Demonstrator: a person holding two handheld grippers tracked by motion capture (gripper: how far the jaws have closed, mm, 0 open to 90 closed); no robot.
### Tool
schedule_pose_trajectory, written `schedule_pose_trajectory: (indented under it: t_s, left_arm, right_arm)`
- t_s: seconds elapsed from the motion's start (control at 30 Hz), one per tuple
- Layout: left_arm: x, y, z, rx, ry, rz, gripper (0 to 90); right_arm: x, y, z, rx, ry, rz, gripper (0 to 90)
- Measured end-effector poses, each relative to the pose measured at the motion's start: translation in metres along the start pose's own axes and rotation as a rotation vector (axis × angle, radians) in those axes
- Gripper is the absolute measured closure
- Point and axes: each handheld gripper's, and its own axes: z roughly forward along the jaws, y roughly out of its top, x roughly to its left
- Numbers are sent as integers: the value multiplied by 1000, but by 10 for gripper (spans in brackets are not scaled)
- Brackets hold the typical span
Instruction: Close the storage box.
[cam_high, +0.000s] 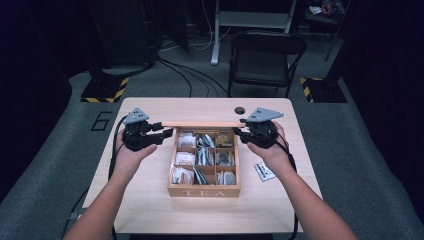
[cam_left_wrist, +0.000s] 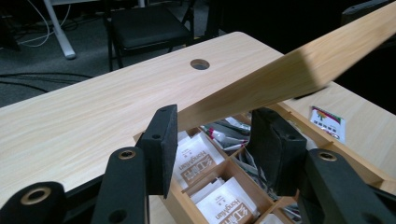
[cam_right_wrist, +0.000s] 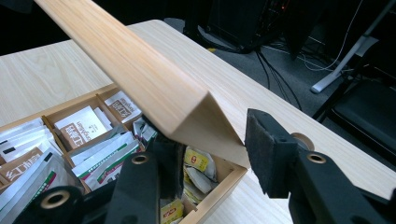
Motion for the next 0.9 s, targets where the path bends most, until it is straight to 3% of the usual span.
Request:
schedule_pose_trajectory:
  t_s: [0.37,0.9]
  left_arm:
    - [-10,11,-5,36,24,25,569]
    - [-18,-14,-11,36,3,36,565]
  right_arm:
    - [1,-2,0,-4,-2,-15,578]
    - [17,-12,-14,7,21,-32,512]
